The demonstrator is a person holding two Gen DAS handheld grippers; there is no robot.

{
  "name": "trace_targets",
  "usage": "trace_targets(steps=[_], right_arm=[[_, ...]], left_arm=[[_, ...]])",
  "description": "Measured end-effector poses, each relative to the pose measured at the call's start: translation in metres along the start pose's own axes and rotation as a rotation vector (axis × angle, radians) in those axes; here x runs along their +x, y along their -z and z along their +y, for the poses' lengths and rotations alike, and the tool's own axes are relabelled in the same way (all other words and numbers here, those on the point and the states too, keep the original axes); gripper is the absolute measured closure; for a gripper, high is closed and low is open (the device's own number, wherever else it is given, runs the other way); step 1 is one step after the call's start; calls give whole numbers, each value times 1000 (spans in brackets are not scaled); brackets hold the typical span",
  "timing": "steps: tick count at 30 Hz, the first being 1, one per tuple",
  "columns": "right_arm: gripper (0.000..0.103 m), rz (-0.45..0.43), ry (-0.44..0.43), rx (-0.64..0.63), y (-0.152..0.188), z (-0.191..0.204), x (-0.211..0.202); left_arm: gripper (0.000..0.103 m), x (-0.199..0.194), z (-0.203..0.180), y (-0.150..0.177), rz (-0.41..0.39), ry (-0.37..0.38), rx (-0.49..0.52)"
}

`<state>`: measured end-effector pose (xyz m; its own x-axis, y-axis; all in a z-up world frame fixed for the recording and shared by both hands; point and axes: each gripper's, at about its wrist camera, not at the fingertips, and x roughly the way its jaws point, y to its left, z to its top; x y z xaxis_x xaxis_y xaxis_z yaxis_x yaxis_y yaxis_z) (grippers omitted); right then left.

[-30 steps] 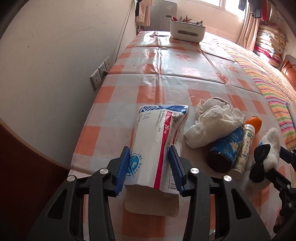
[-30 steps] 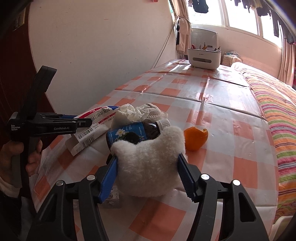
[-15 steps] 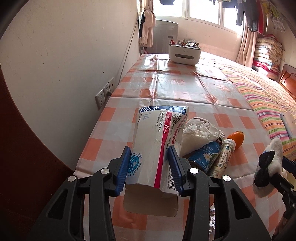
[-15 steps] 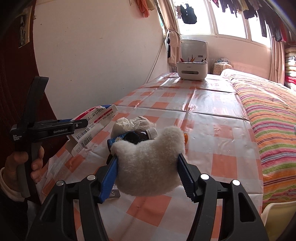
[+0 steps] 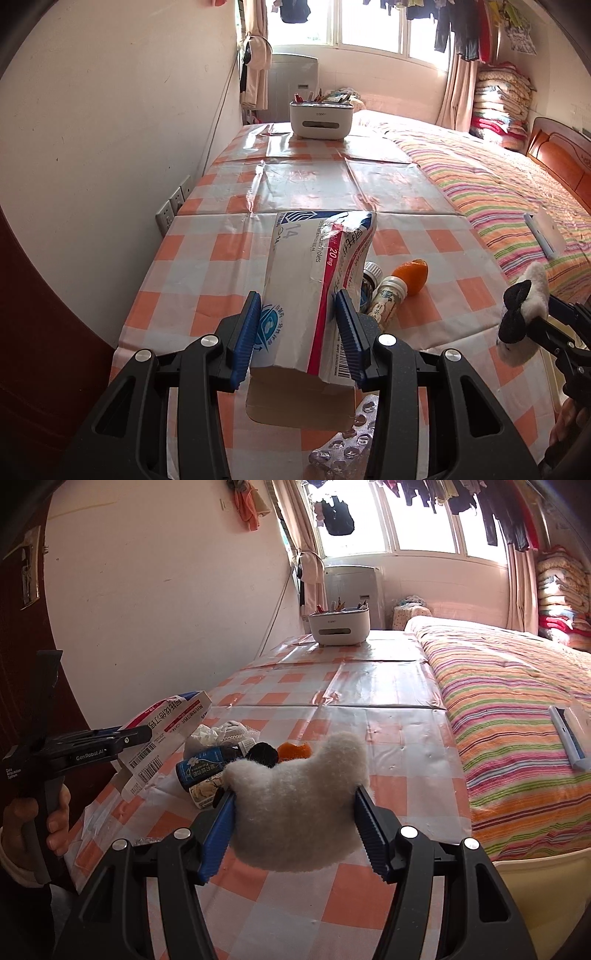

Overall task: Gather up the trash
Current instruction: 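Carry the fluffy toy and medicine box with both tools over the beige bin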

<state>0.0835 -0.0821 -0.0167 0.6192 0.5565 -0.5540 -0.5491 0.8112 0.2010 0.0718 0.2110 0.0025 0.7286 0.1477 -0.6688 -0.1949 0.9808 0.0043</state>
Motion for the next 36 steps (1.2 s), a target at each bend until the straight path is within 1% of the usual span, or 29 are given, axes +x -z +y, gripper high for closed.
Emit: trace_targets(steps=[11, 19, 26, 36], right_arm=[[43, -37, 62, 28, 5, -24, -28], [43, -55, 108, 58, 12, -41, -46], [43, -81, 135, 63, 11, -50, -56], [43, -102, 177, 92, 20, -71, -75]], left_arm=[[62, -5, -44, 5, 1, 97, 60], [62, -8, -72, 13, 8, 151, 105], [62, -12, -97, 20, 19, 200, 138], [62, -23, -136, 26, 10, 266, 197]])
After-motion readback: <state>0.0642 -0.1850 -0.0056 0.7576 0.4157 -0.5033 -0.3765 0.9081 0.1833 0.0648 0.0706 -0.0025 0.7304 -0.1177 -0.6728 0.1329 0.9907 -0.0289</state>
